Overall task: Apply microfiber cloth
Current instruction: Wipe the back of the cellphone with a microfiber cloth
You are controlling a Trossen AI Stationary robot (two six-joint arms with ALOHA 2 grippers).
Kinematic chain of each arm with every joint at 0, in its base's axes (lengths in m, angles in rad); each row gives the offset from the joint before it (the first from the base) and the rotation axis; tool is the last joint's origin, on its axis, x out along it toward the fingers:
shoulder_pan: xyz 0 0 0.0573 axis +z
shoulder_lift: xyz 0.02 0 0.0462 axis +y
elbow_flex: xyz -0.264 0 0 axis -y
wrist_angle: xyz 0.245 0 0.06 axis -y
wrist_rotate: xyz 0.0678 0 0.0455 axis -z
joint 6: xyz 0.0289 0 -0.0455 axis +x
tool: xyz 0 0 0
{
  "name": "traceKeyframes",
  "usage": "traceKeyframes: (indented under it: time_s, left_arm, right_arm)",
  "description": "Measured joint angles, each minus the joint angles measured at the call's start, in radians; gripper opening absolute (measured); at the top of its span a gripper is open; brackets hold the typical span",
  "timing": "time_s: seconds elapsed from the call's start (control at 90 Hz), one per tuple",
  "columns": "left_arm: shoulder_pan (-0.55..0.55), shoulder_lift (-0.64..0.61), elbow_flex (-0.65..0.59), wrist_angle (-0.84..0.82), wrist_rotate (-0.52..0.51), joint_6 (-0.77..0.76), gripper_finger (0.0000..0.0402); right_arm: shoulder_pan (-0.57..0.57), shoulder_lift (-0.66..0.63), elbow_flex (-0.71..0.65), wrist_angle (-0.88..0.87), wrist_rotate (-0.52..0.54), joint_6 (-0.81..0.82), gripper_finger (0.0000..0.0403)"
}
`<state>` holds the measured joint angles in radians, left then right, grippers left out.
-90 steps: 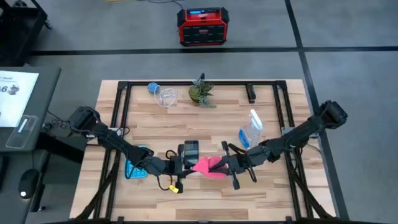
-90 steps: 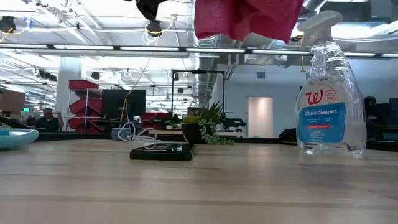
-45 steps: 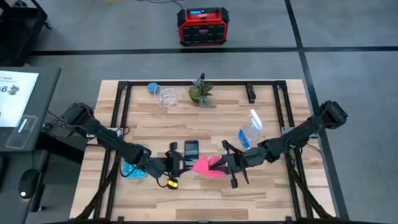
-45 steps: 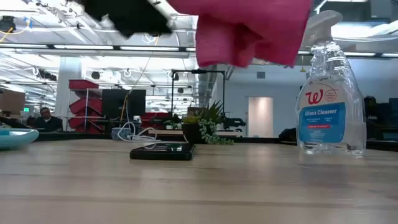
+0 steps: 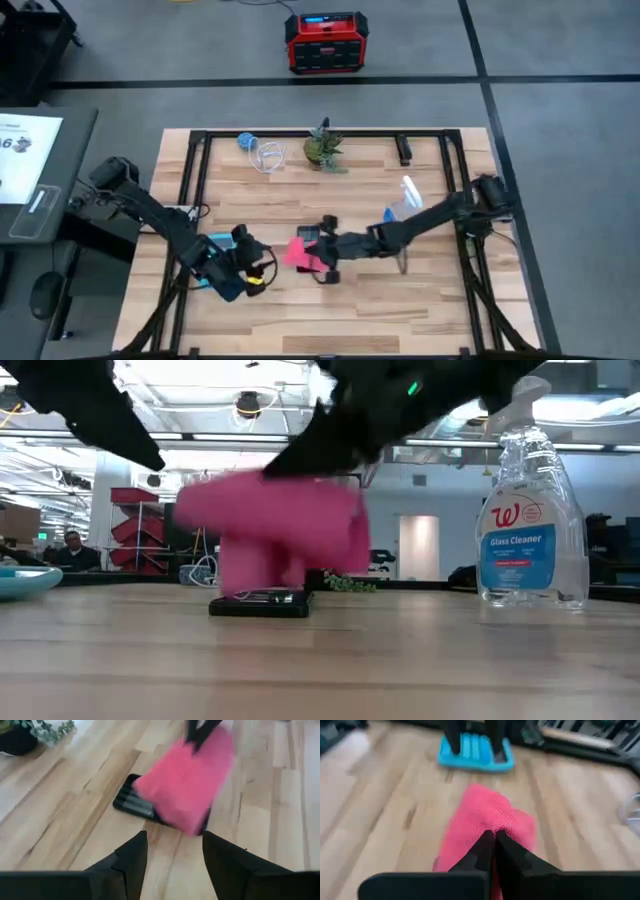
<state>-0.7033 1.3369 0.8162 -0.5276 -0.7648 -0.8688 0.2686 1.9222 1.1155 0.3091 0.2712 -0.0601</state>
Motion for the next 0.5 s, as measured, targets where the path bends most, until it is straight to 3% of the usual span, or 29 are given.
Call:
traceKeyframes:
  time_s: [0.267, 0.5]
  left_arm:
    - [-0.004, 0.007, 0.0, 0.003, -0.012, -0.014, 0.0162]
    - [-0.004, 0.007, 0.0, 0.003, -0.012, -0.014, 0.0162]
  right_arm:
    - [-0.046, 0.179, 0.059, -0.015, -0.044, 0.007, 0.0]
    - [-0.049, 0.165, 0.083, -0.089, -0.056, 0.004, 0.0]
